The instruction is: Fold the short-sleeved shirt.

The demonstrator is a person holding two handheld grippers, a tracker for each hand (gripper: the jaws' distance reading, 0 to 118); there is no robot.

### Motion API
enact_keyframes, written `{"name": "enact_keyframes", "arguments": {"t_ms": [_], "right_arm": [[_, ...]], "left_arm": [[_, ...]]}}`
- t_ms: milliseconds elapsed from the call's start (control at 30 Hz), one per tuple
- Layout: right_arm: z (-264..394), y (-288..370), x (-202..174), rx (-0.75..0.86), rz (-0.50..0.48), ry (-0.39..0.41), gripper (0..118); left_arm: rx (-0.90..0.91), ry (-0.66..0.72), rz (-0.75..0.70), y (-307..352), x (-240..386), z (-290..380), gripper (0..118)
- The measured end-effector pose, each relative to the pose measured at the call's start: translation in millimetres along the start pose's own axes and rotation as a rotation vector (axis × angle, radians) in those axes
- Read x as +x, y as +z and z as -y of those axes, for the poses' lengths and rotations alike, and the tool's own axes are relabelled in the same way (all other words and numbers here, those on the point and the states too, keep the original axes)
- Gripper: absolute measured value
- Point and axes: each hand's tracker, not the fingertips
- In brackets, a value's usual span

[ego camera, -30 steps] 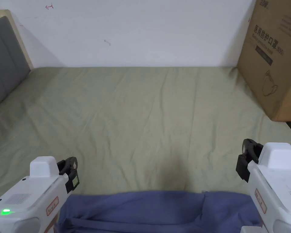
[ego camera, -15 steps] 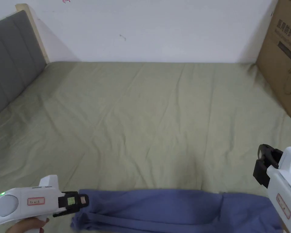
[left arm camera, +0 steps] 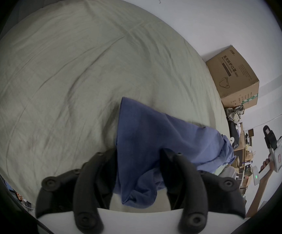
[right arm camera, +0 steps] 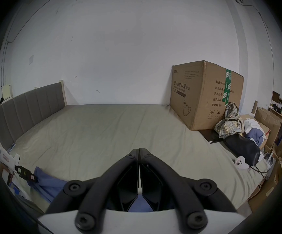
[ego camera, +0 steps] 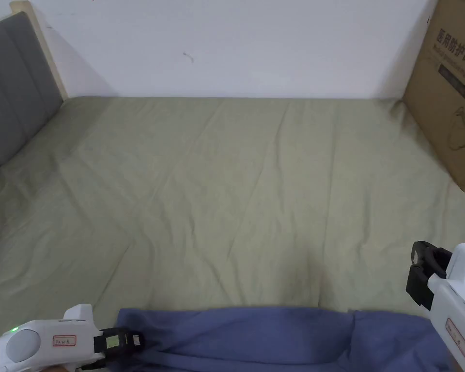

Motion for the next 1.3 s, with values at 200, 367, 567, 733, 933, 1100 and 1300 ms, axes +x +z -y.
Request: {"name": "enact_keyframes", "arguments": {"t_ms": [200,367,567,733,933,1100,1300], "right_arm": [[1.9,3.0,7.4,-0.005,0.013,-0.009,0],[2.1,5.5,11.2,-0.003,0.018,-0.021,0],[-1.3,7.9,13.9,0.010,0.021,-0.019,0],[-4.7,9.9,15.9,0.019,0.016,-0.025,0],[-6.0,14.6,21.5,0.032,0.013,-0.027,0],[-5.7,15.7,25.7,0.033,0.012,-0.040,0],[-9.0,25.9,26.0,0.058,0.010,-0.028,0]], "left_arm": [[0.010,-0.024,-0.003,-10.4,9.6,6.4,12],[0.069,-0.358,-0.450,0.8,22.3,11.0,7],[0.145,-0.382,-0.416,39.1,43.4,8.1,6],[0.140,-0.170,-0.150,64.4,53.4,6.3,6],[0.182,-0.092,-0.220,88.6,62.6,12.2,6],[0.193,-0.459,-0.592,68.8,101.0,25.9,6],[0.082,-0.496,-0.427,1.2,139.7,43.7,6]]}}
